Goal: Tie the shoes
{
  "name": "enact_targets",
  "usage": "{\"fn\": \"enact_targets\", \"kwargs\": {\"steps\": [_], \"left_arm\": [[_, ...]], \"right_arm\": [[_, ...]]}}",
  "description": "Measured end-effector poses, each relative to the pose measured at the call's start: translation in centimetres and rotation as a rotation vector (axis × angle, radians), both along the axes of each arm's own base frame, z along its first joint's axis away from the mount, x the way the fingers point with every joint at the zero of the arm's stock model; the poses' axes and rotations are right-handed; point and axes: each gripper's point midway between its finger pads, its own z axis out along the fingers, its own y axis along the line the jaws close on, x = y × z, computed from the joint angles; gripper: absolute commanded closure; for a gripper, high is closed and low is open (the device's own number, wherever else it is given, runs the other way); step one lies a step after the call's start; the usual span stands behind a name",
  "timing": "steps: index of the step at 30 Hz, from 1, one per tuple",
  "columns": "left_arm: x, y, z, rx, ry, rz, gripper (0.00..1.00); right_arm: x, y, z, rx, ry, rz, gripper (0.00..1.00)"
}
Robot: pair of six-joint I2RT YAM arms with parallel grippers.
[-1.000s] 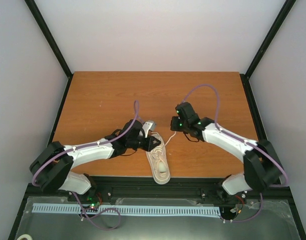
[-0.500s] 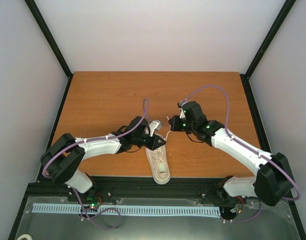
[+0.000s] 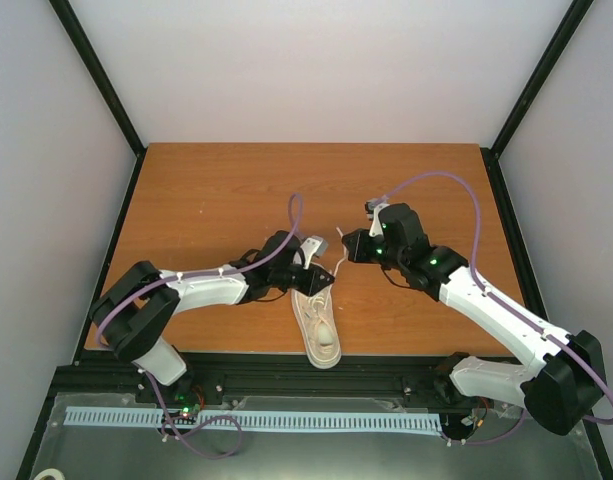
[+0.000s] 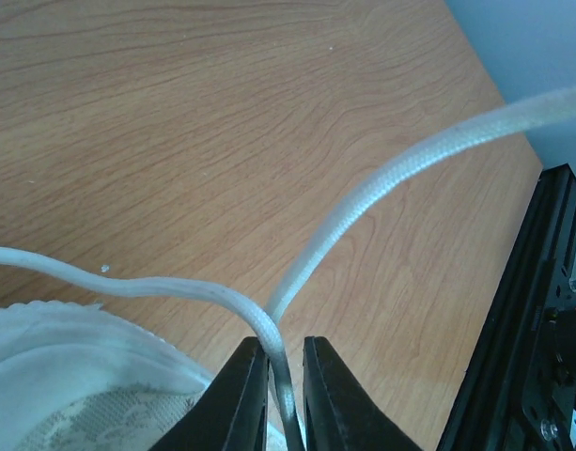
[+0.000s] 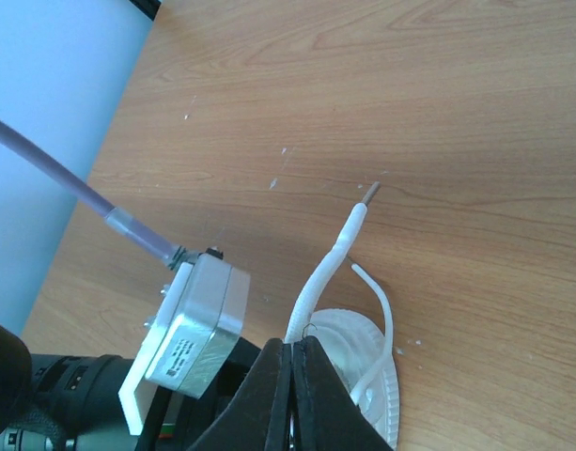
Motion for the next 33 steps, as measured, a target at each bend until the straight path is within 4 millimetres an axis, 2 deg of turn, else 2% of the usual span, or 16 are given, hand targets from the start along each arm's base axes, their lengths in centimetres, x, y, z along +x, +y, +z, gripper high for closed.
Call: {"fn": "enact_targets", "kwargs": {"steps": [12,22,27,29,33], "left_arm": [[0.3,-1.4,-1.1,-0.005,0.037,-0.038,0.72],[1.2,-2.1,0.0,-0.02,0.009,-0.034,0.63],[1.5,-2.4,-0.4,-0.011,0.013,-0.037,0.61],[1.5,-2.5,-0.8,-0.005,0.019,-0.038,0.65],[1.4,-2.4,-1.2,0.007,0.023,-0.043,0.85]], "right_arm": [[-0.4,0.2,-0.2,0.004,0.016,0.018,0.97],[-0.8,0.0,0.2,0.007,0.012,0.021,0.97],[-0.8,0.0,0.2,0.008,0.014,0.024,0.97],[-0.8,0.0,0.2,0.008,0.014,0.024,0.97],[-0.8,0.0,0.2,0.008,0.014,0.024,0.97]]}}
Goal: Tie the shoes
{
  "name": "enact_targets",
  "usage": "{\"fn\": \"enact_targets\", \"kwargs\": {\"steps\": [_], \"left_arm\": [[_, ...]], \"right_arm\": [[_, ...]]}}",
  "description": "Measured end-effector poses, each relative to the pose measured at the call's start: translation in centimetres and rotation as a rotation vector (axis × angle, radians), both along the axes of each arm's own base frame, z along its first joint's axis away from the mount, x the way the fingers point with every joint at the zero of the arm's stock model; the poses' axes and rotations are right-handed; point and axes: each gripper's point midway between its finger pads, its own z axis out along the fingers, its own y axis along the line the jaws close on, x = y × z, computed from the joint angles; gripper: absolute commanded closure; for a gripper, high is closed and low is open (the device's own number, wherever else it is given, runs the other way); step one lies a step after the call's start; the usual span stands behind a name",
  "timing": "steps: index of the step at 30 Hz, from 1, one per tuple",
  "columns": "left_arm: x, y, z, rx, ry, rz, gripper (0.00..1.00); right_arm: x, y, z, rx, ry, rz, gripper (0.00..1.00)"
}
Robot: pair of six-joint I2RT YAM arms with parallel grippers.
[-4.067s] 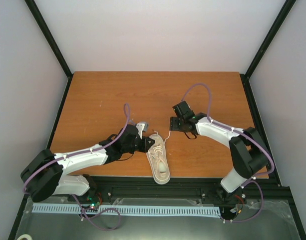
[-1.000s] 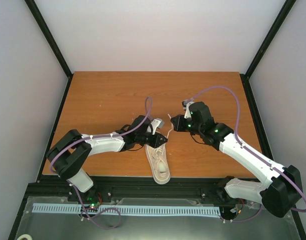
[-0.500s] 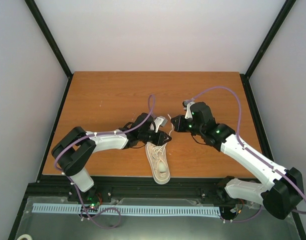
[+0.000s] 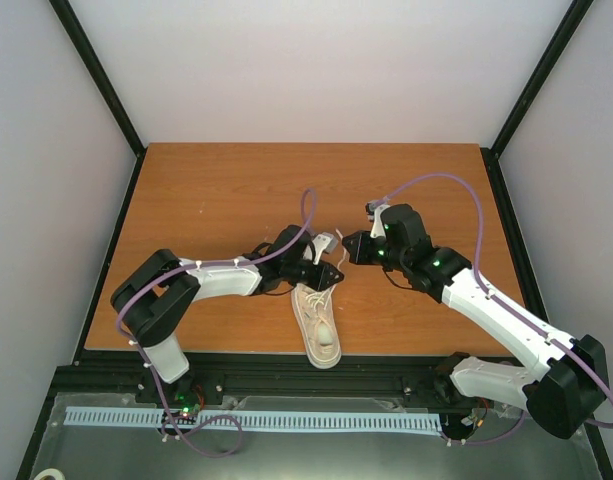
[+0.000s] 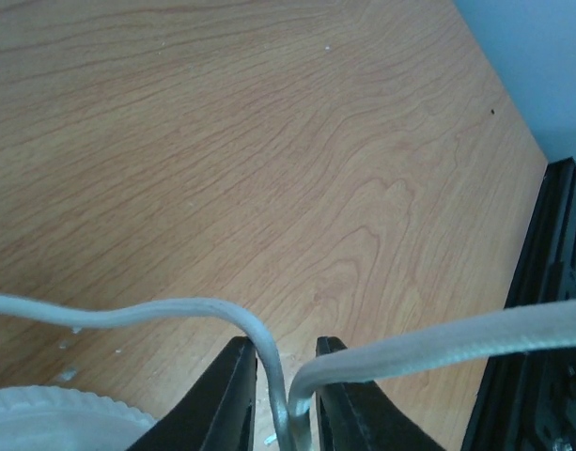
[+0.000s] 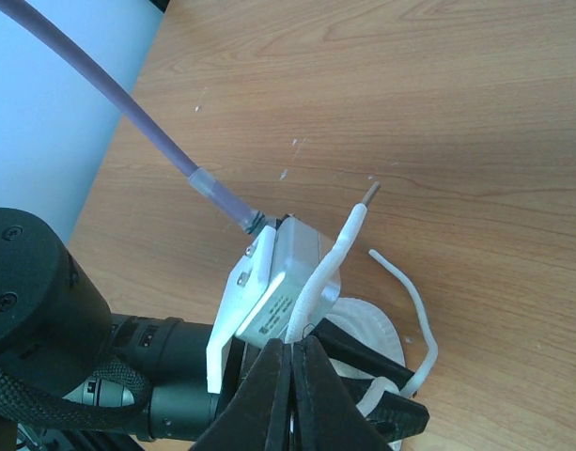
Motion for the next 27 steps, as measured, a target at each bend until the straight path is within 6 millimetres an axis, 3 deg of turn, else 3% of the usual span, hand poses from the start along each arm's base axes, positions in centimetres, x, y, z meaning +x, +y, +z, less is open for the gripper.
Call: {"fn": "enact_targets", "kwargs": {"steps": [5,13,20,25,27], "left_arm": [[-0.1,0.0,0.4,-0.009,-0.009,-0.005,0.99],[-2.1,1.9,2.5,-0.053,-0.049,-0.014,0.99],[-4.9,4.7,3.1,-0.074,-0.044,-0.001,0.99],[-5.3,5.3,4.1,-0.096,-0.048,0.016,0.99],[-5.3,5.6,4.5,-0.098,-0.052,0.034,0.99]], "right_arm": [[0.0,0.0,-0.1,-0.002,0.002,0.0,0.97],[0.7,0.7,-1.5,-0.023,0.03,0.003,0.97],[1.8,5.0,-4.4,-0.075,0.084,0.075,0.97],[3.6,8.3,-7.0,-0.105,0.112,0.111,0.86],[4.2,8.7,-8.2,-0.125,0.126,0.112,0.7]]}}
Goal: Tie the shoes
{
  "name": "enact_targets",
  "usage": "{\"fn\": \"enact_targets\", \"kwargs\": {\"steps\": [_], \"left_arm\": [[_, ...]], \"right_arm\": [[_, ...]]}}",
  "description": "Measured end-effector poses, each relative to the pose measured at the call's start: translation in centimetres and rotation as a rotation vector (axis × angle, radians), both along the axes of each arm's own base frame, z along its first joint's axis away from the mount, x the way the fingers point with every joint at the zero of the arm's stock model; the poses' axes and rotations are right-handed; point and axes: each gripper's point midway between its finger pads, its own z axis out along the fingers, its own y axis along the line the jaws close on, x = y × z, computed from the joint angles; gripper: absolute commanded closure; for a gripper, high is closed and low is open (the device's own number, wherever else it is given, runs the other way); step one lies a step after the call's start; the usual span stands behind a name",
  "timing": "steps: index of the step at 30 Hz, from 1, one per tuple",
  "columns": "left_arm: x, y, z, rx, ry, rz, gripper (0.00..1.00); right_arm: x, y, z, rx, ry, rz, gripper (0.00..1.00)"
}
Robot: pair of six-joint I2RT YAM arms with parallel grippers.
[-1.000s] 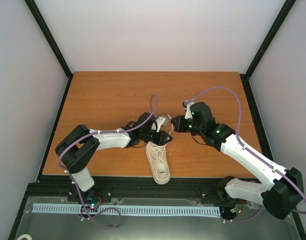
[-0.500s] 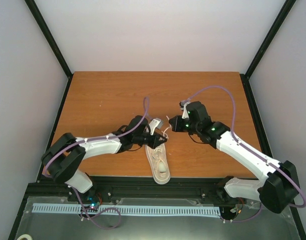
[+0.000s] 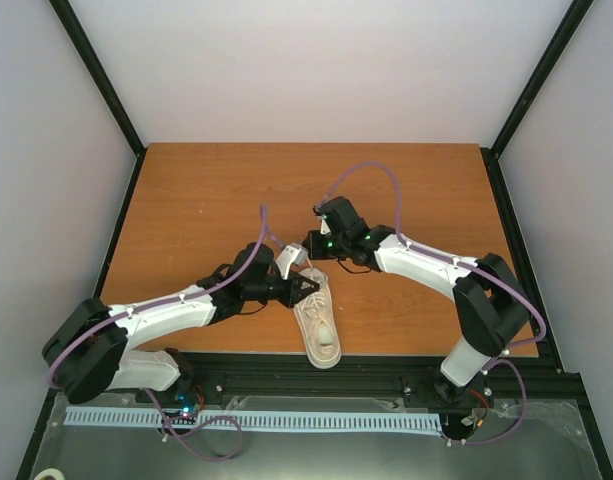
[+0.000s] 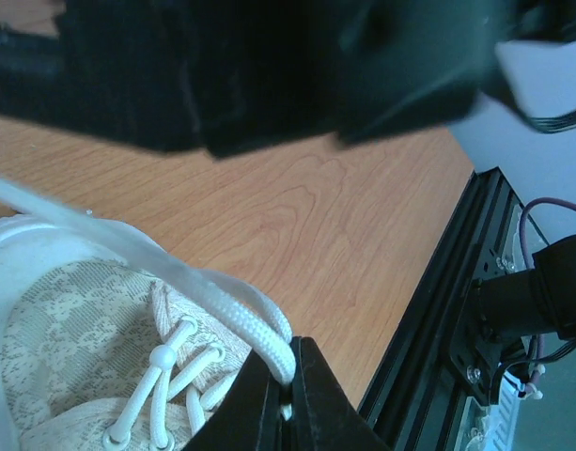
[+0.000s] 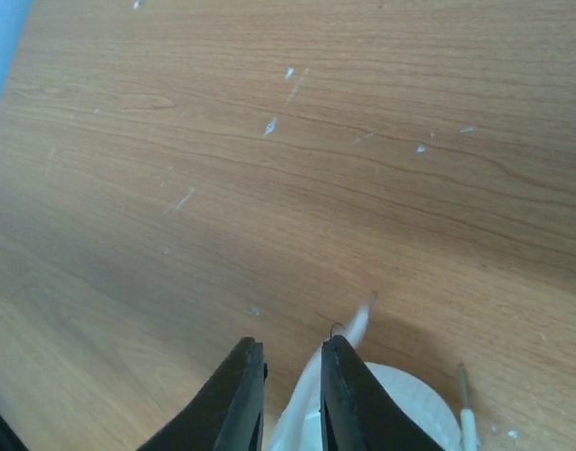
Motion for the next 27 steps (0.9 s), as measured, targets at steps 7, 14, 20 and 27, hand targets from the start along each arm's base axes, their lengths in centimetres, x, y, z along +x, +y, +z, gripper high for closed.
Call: {"fn": "enact_targets", "kwargs": {"steps": [7,14,20,27], "left_arm": [[0.0,0.8,0.6,0.007,0.013,0.045,0.99],[-0.1,1.1,0.0,0.025,0.041,0.062,0.99],[-0.5,0.9,0.1,0.015,0.052,0.04,0.99],[-1.4,0.6,1.1,-0.02,0.057,-0.009,0.99]], "right_arm": [[0.2,-2.1,-0.3,-0.003,-0.023,-0.007,0.2],[-2.3,-4.2,5.6,0.179,-0.195,0.139,0.04],[-7.2,-2.5,7.5,0.363,-0.267,0.399,0.01],[-9.9,-0.7,7.8,0.44,-0.279,0.579,0.01]]}}
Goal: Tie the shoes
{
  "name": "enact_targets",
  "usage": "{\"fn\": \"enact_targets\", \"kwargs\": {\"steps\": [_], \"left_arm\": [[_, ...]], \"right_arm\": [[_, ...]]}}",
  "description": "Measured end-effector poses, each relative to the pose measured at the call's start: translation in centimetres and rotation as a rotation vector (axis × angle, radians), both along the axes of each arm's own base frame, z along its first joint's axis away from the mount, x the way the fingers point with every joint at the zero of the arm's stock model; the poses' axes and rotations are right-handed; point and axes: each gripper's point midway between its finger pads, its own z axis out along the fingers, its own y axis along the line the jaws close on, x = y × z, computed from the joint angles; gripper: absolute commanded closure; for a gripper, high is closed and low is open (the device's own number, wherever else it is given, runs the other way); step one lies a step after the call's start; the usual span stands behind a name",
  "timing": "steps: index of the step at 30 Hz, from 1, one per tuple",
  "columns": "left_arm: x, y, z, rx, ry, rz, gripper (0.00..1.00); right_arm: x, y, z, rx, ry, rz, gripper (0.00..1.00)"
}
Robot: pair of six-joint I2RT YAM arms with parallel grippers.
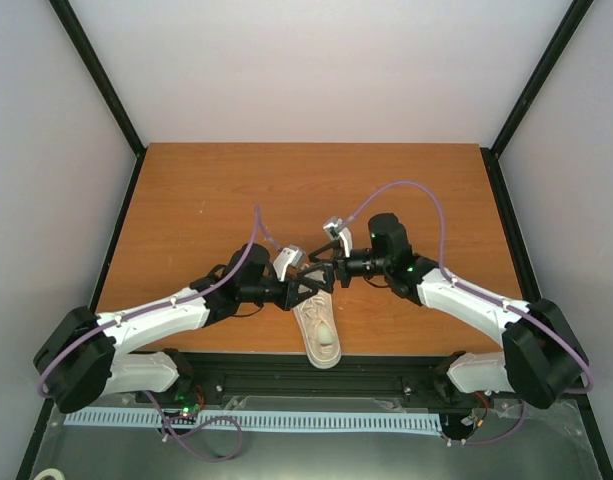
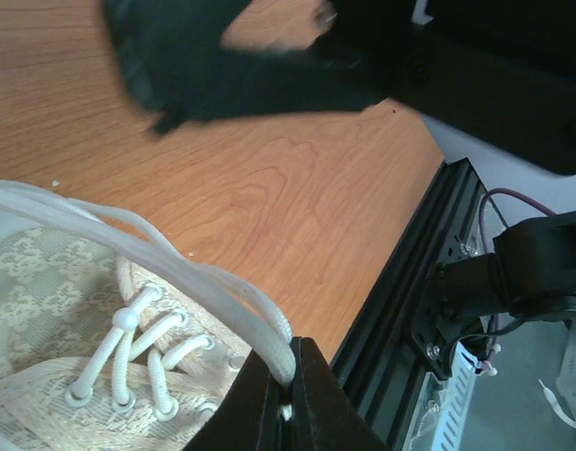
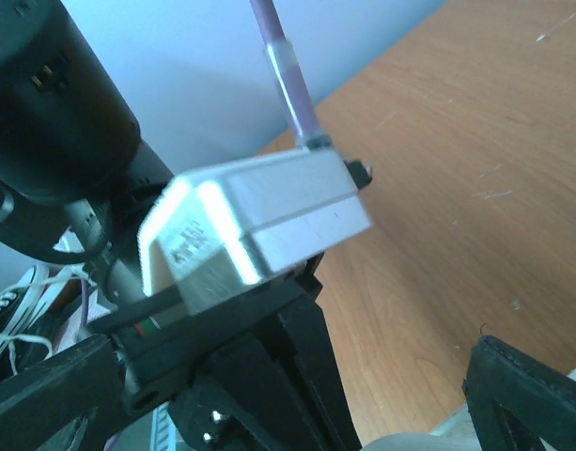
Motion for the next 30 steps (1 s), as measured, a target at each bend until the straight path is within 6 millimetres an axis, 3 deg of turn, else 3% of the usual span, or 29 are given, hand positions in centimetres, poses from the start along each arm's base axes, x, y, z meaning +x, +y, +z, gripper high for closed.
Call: {"fn": "enact_targets", "kwargs": {"steps": [13,21,27,30], "left_arm": [[-1.2,0.2,-0.6,0.018,0.044,-0.039,0.99],[-1.1,0.7,-0.8,0.041,0.044,-0.021,0.99],[-1.0,0.7,0.8,0.003,0.008,-0.02,0.99],[-1.1,0.6,0.9,-0.001,0.012,-0.029,0.99]], "right_arm": [[-0.8,1.0,-1.6,-0.002,0.001,0.077,0.03],[-1.8,-0.2,-2.4,-0.03,-0.008,0.04,0.02],[-2.8,-1.6,0.8,-0.001,-0.116,0.02,0.01],[-3.1,-1.5,1.1,0.008,-0.126,0.039,0.01]]}}
